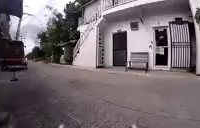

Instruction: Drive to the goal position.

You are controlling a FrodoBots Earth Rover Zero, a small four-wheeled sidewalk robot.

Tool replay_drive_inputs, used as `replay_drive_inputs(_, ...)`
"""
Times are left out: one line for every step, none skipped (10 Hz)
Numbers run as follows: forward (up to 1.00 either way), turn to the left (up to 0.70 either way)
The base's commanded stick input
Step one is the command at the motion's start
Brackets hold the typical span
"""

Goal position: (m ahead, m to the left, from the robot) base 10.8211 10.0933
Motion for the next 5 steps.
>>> replay_drive_inputs(0.70,0.35)
replay_drive_inputs(0.70,0.35)
replay_drive_inputs(0.70,0.35)
replay_drive_inputs(0.70,0.18)
replay_drive_inputs(0.70,0.00)
